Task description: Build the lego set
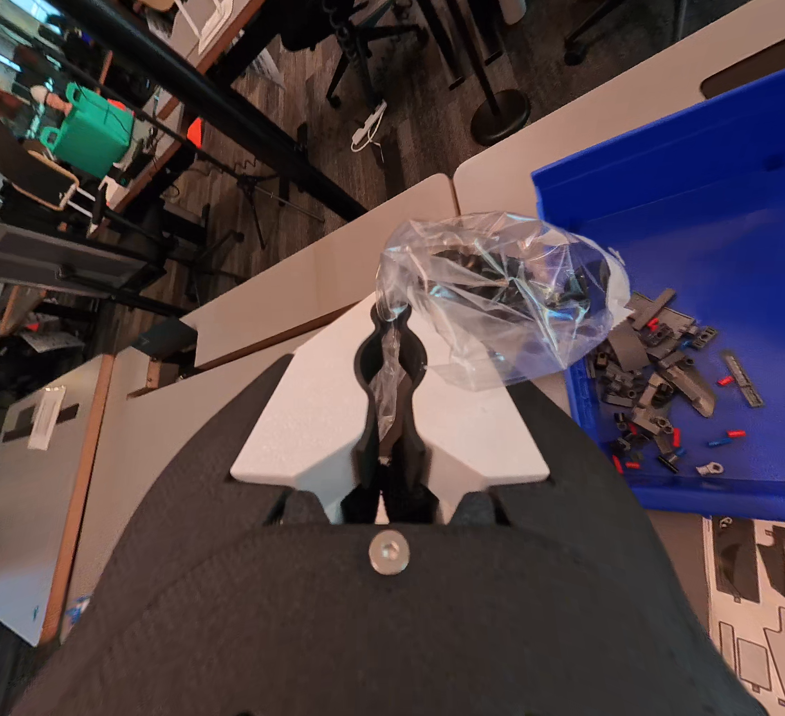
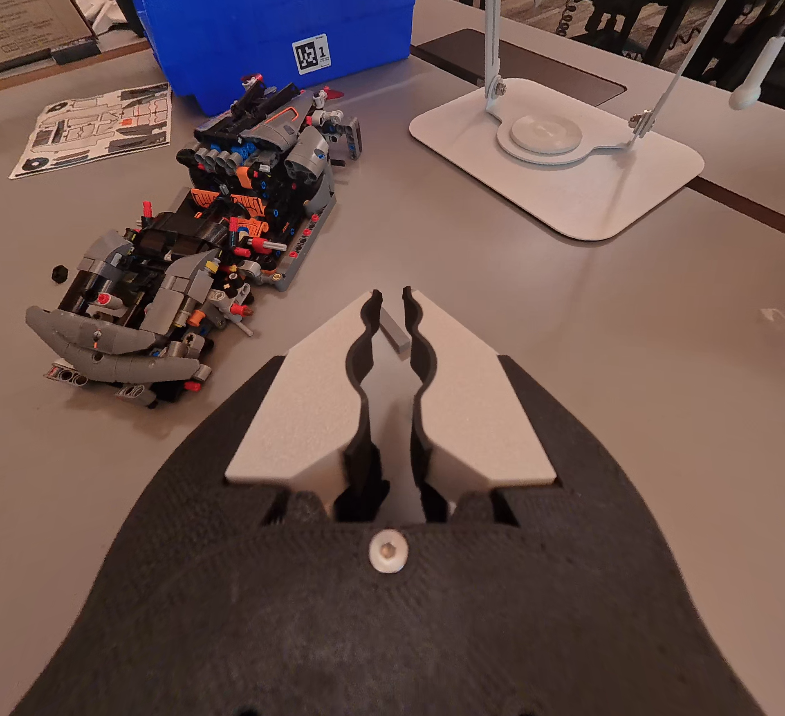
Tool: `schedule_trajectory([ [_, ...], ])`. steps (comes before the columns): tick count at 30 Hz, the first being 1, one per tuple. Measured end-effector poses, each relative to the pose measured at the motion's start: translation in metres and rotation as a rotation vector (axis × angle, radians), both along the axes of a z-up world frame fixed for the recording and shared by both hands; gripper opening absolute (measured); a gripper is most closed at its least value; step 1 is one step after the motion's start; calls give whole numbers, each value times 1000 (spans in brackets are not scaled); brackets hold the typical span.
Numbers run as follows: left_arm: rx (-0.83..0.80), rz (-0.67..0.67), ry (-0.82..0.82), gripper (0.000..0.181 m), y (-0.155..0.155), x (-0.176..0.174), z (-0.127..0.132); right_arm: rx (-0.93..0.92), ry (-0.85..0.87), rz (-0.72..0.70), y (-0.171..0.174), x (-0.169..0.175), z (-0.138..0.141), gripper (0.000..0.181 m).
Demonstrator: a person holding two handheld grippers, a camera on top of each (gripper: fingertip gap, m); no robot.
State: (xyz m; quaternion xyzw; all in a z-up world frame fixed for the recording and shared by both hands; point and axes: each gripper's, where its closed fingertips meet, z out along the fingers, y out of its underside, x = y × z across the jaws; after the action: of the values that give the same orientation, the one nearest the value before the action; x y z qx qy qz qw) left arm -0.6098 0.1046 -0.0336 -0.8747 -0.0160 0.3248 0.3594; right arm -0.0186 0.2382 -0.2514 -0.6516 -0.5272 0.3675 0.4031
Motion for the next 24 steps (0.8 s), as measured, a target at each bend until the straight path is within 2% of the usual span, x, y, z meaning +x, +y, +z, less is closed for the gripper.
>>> schedule_trajectory([
  [8, 31, 133, -80, 0, -5, -46, -14, 1, 3, 4, -1, 0, 1, 9],
  [17, 82, 198, -133, 0, -16, -73, -33, -6, 3, 8, -2, -1, 0, 9],
  [21, 170, 214, -171, 0, -18, -83, -31, -10, -3, 12, -2, -2, -2, 9],
  [24, 198, 227, -159, 0, -17, -91, -18, -10, -9, 14, -3, -2, -4, 9],
])
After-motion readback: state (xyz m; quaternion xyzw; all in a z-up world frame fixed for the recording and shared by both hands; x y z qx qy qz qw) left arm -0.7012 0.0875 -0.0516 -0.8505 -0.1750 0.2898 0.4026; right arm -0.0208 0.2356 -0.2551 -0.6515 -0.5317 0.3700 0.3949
